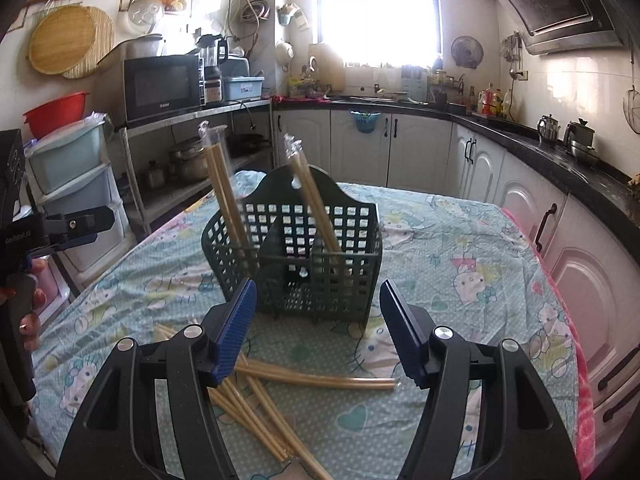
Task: Organize utensils
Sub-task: 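Withdraw both open tools from the basket and move toward the chopstick pile, then lower both tools to the chopstick pile and close the right tool on a chopstick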
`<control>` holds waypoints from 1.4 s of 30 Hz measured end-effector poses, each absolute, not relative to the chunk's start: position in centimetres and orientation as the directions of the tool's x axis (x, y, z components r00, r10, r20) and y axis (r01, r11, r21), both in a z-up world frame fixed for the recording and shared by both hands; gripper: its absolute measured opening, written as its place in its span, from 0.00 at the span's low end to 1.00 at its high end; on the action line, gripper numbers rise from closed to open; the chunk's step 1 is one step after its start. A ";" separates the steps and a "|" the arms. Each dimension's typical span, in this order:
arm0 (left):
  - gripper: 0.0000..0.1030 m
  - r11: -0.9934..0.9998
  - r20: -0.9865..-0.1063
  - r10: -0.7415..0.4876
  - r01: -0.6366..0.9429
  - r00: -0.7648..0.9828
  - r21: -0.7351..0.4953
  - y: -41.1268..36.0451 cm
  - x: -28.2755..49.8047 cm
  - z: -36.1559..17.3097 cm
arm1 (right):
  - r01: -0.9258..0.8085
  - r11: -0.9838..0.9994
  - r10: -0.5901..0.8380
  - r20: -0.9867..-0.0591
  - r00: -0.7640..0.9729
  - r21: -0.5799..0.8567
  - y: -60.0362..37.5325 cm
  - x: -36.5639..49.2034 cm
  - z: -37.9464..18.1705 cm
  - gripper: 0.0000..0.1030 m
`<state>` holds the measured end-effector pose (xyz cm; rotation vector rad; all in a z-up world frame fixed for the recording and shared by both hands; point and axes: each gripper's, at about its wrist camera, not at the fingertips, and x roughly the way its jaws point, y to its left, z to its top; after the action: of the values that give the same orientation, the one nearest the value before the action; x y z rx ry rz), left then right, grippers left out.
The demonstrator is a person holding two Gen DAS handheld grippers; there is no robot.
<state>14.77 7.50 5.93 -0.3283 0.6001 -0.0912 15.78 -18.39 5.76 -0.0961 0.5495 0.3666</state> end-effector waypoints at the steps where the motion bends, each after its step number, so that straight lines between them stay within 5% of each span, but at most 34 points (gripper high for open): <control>1: 0.90 0.944 -0.543 -0.179 -0.012 0.821 -0.330 7.5 14.7 5.8 | -0.370 0.929 0.316 -0.529 0.787 0.004 -18.3 15.6 5.7 0.60; 34: 0.90 0.953 -0.739 -0.188 -0.063 0.647 -0.297 5.5 14.2 -2.4 | -0.528 0.837 0.298 -0.690 0.660 -0.144 -15.0 15.6 -1.6 0.60; 42: 0.74 0.924 -0.766 -0.254 -0.086 0.590 -0.372 5.7 14.4 -4.3 | -0.596 0.778 0.297 -0.721 0.627 -0.198 -13.6 16.8 -3.0 0.60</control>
<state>14.41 5.69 -4.31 -0.3944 0.9412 -0.1009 16.83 -13.58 -2.99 -0.4479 0.7282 0.5320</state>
